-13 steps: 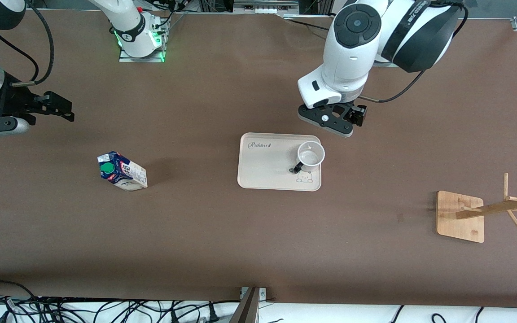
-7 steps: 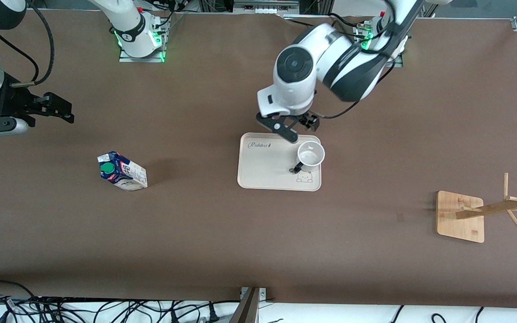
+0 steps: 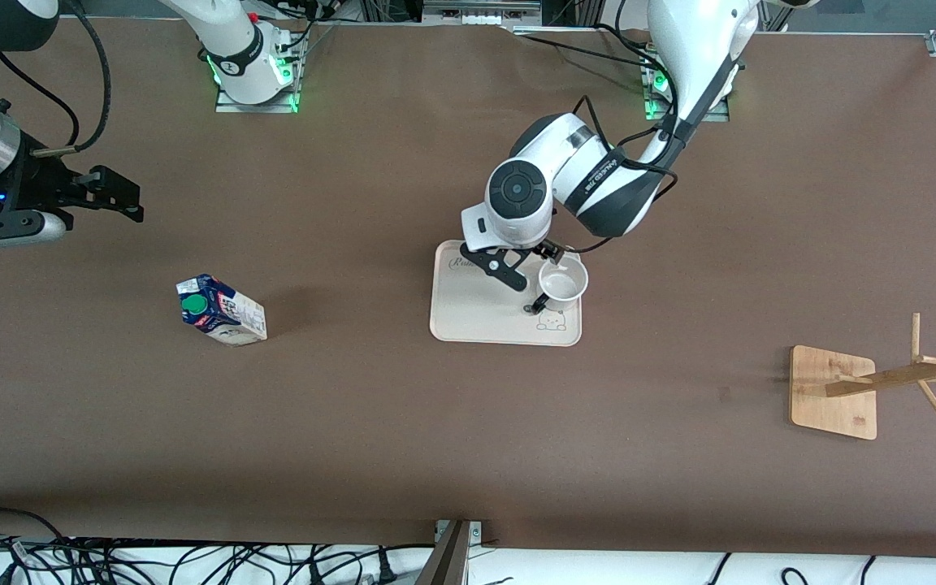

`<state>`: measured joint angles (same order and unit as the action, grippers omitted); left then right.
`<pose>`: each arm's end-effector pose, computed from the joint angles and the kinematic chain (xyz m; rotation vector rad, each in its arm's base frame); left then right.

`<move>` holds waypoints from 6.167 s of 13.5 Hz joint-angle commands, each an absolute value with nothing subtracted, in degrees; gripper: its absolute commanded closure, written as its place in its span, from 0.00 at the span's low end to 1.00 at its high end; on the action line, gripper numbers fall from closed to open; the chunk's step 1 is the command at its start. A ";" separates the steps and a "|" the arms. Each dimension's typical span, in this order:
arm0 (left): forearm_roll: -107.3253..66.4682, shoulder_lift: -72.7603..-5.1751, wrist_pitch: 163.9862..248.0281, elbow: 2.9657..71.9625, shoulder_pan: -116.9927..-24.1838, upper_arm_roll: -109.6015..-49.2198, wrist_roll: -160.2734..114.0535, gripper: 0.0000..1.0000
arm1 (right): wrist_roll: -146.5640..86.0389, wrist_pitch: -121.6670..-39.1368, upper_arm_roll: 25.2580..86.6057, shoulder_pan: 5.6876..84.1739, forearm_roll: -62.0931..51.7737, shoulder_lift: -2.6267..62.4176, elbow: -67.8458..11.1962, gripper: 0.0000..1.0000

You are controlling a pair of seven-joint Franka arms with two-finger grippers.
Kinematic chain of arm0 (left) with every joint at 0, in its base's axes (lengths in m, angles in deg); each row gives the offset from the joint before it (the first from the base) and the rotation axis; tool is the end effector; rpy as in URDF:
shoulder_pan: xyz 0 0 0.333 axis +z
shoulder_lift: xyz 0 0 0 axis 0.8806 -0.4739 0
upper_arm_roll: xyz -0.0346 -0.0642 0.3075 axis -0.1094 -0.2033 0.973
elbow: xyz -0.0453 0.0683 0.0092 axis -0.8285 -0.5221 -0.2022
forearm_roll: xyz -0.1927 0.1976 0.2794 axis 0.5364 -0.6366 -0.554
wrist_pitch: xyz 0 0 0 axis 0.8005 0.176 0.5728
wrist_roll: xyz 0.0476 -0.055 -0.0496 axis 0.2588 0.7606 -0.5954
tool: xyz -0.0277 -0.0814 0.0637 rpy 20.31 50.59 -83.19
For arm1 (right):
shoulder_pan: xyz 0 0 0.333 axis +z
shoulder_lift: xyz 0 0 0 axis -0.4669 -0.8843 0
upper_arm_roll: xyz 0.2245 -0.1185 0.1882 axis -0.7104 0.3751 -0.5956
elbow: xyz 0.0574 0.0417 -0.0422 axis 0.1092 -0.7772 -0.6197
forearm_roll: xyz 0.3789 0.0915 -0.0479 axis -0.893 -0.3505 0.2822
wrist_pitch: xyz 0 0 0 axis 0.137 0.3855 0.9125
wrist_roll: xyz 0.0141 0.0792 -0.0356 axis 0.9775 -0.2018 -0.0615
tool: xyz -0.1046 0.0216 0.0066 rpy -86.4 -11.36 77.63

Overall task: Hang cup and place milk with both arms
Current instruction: 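Lower the left gripper over the white mug on the tray, then close the left gripper on the mug rim and lift it, then carry the mug with the left gripper to the wooden mug tree, then slide the mug handle onto a peg of the mug tree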

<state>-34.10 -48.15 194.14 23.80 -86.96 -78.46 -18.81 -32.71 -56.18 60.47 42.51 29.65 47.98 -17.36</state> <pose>0.5234 -0.4297 0.3078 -2.9752 0.8489 0.4112 0.5812 0.0564 0.5908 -3.1149 -0.1965 0.0563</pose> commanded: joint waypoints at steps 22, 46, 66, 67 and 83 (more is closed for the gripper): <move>-49.70 -54.56 193.61 21.77 -89.14 -78.31 -19.01 0.00 | -32.66 -57.42 60.77 41.98 30.72 47.73 -17.19 0.00; -41.99 -40.68 179.11 11.25 -77.03 -78.31 -20.42 1.00 | -32.57 -57.51 60.85 41.89 30.81 47.65 -17.19 0.00; -39.18 -42.17 179.63 5.08 -54.34 -77.52 -24.44 1.00 | -32.66 -57.42 60.77 42.07 31.86 47.65 -17.19 0.00; -39.09 -42.26 179.72 5.08 -54.07 -77.43 -25.33 1.00 | -32.66 -57.42 60.77 42.07 31.86 47.65 -17.19 0.00; -35.14 -42.26 179.81 5.08 -45.90 -78.14 -30.61 1.00 | -32.75 -57.42 60.50 42.60 33.18 47.65 -17.19 0.00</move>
<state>-36.98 -42.48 180.63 6.18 -47.79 -77.25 -28.55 -32.71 -57.28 60.63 42.47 32.14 47.62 -17.37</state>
